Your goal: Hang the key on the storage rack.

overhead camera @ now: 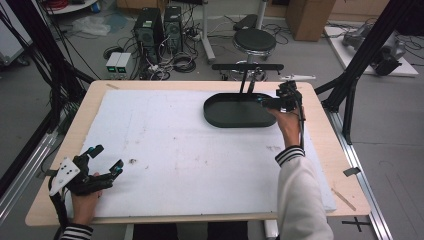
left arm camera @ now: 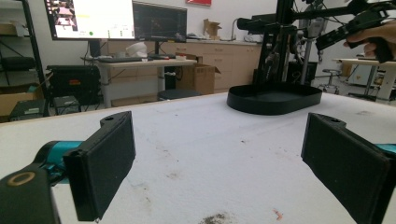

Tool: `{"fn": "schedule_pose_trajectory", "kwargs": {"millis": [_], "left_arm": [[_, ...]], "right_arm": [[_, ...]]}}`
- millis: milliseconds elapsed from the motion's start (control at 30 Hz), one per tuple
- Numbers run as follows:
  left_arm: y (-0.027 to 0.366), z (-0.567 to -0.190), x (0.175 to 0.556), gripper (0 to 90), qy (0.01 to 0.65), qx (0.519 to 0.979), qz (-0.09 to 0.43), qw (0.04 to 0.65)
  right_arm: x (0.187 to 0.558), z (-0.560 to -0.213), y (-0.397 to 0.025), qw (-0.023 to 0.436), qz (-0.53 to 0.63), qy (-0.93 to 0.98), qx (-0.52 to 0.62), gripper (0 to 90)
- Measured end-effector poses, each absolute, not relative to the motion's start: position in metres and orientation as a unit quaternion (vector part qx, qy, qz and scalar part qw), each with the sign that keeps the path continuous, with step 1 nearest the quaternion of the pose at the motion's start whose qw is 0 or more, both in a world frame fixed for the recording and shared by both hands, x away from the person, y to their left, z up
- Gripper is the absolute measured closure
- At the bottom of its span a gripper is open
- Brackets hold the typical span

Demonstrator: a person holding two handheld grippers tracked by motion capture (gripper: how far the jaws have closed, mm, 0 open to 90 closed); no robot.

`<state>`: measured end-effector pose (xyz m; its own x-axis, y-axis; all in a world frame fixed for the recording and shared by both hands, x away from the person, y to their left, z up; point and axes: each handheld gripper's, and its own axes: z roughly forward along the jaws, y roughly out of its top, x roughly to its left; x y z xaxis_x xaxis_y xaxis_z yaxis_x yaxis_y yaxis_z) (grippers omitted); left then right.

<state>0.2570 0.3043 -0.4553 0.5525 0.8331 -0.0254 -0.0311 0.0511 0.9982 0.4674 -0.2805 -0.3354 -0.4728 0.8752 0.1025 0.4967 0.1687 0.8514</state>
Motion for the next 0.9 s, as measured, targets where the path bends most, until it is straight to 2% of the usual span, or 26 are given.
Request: {"fn": "schedule_pose_trajectory", "kwargs": {"millis": [33, 167, 233, 367, 400, 600, 900], "left_arm": [[0.304, -0.455, 0.257, 10.3, 0.333, 0.601, 0.336, 0.644], [0.304, -0.455, 0.257, 10.3, 0.335, 0.600, 0.335, 0.645], [0.304, -0.455, 0.257, 10.3, 0.333, 0.602, 0.336, 0.644], [0.304, -0.455, 0.257, 10.3, 0.335, 0.601, 0.334, 0.644], [0.304, -0.455, 0.257, 10.3, 0.335, 0.600, 0.335, 0.645], [0.304, -0.455, 0.258, 10.3, 0.334, 0.601, 0.335, 0.644], [0.304, -0.455, 0.257, 10.3, 0.332, 0.603, 0.337, 0.643]], "right_arm": [[0.462, -0.334, -0.283, 0.214, 0.453, 0.735, 0.458, 0.7], [0.441, -0.332, -0.292, 0.214, 0.494, 0.728, 0.425, 0.3], [0.419, -0.336, -0.299, 0.218, 0.535, 0.719, 0.386, 0.3], [0.396, -0.347, -0.303, 0.204, 0.569, 0.716, 0.349, 0.4], [0.382, -0.356, -0.304, 0.189, 0.579, 0.720, 0.332, 0.4], [0.339, -0.387, -0.312, 0.221, 0.616, 0.697, 0.294, 0.4], [0.309, -0.426, -0.322, 0.254, 0.626, 0.671, 0.305, 0.4]]}}
